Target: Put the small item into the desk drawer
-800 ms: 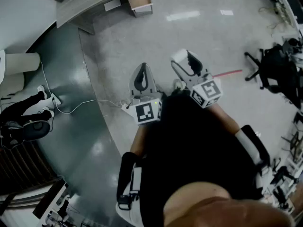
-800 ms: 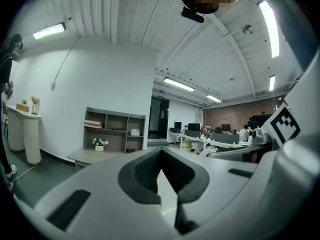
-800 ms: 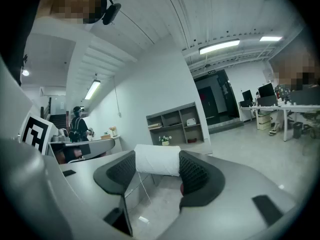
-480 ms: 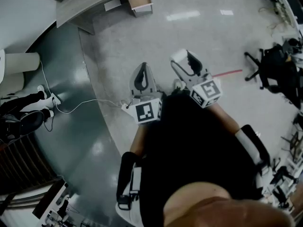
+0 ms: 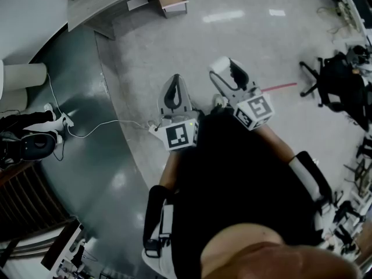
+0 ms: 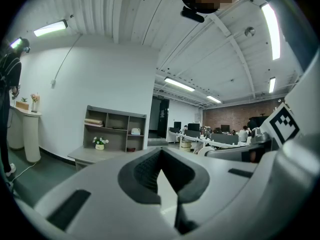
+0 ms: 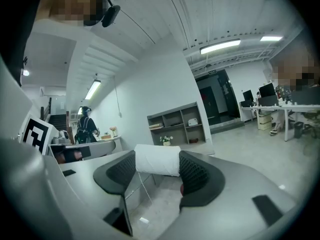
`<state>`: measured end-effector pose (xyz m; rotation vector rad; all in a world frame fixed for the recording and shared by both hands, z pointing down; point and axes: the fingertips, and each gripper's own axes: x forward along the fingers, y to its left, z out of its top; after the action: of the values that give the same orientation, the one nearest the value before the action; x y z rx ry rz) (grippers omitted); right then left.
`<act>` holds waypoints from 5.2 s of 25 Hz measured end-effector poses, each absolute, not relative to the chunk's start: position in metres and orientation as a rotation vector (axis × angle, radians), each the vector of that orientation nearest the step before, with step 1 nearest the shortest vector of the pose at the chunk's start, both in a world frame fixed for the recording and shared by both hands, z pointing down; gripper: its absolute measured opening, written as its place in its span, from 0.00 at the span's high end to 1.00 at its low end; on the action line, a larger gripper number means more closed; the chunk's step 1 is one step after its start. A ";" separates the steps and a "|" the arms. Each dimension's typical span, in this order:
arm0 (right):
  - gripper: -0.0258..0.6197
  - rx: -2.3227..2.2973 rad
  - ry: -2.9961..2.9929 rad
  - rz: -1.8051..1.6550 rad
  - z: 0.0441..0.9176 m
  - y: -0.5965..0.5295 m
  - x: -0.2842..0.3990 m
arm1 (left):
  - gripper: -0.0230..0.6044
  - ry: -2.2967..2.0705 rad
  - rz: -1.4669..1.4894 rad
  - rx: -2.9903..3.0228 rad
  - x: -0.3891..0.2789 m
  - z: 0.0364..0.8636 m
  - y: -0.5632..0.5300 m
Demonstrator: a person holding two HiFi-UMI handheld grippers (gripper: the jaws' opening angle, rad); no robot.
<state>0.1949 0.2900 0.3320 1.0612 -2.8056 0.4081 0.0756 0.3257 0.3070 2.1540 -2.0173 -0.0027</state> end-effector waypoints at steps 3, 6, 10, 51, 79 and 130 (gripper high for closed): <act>0.55 1.077 -2.800 0.403 0.333 0.291 0.190 | 0.98 -2.013 -0.013 2.156 0.068 0.306 0.329; 0.55 1.101 -2.796 0.406 0.333 0.292 0.179 | 0.98 -2.006 -0.031 2.156 0.054 0.306 0.332; 0.55 1.134 -2.788 0.410 0.333 0.296 0.162 | 0.98 -1.991 -0.049 2.172 0.036 0.305 0.337; 0.55 1.131 -2.767 0.439 0.363 0.166 0.100 | 0.98 -1.979 -0.018 2.154 -0.017 0.323 0.214; 0.55 1.017 -2.769 0.412 0.378 -0.061 0.106 | 0.98 -2.101 0.056 2.039 -0.008 0.318 0.007; 0.55 1.217 -2.249 0.686 0.669 -0.258 -0.019 | 0.98 -1.849 0.062 2.119 -0.127 0.385 -0.156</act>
<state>-0.0187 -0.2579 0.6688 1.2166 -2.2494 0.6861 -0.1270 -0.1559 0.3846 2.1188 -1.8488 0.0616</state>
